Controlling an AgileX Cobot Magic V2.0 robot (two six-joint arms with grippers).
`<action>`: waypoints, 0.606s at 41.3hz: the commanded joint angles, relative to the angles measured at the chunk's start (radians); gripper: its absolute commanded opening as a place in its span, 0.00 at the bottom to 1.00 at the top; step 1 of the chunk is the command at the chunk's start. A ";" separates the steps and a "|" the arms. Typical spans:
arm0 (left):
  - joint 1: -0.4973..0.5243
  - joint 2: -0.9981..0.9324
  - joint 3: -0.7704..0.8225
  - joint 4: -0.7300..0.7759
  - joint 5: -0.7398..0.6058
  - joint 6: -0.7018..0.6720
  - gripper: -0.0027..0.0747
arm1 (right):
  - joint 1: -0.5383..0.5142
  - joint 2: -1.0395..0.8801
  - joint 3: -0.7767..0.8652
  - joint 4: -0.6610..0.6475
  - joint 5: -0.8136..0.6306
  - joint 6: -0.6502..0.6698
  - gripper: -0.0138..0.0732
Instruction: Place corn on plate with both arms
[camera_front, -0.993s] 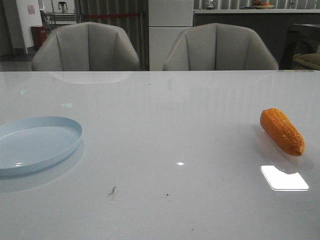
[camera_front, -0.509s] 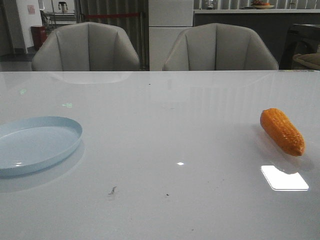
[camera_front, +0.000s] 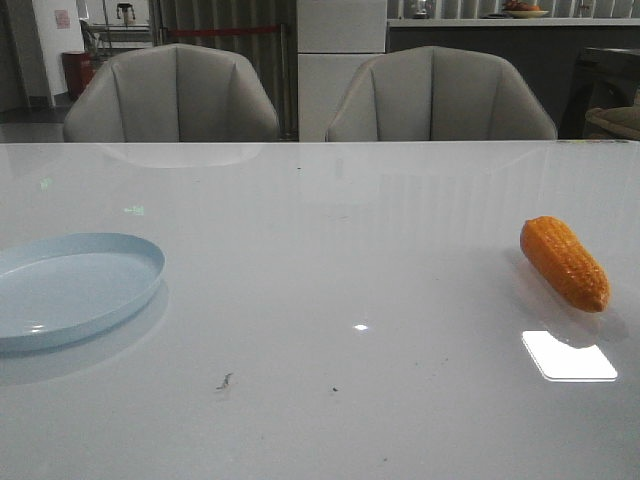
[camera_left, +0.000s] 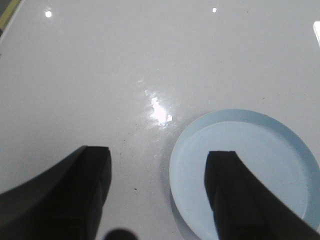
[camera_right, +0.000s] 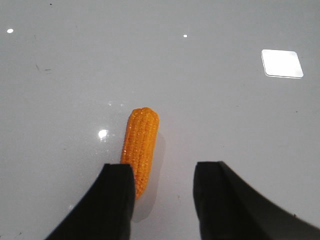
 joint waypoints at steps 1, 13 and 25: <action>0.001 0.089 -0.149 -0.008 0.099 -0.013 0.64 | -0.006 -0.005 -0.038 0.007 -0.061 0.001 0.63; 0.001 0.440 -0.450 -0.034 0.381 -0.013 0.64 | -0.006 -0.005 -0.038 0.008 -0.051 0.001 0.63; 0.001 0.678 -0.605 -0.062 0.500 -0.013 0.64 | -0.006 -0.005 -0.038 0.008 -0.031 0.001 0.63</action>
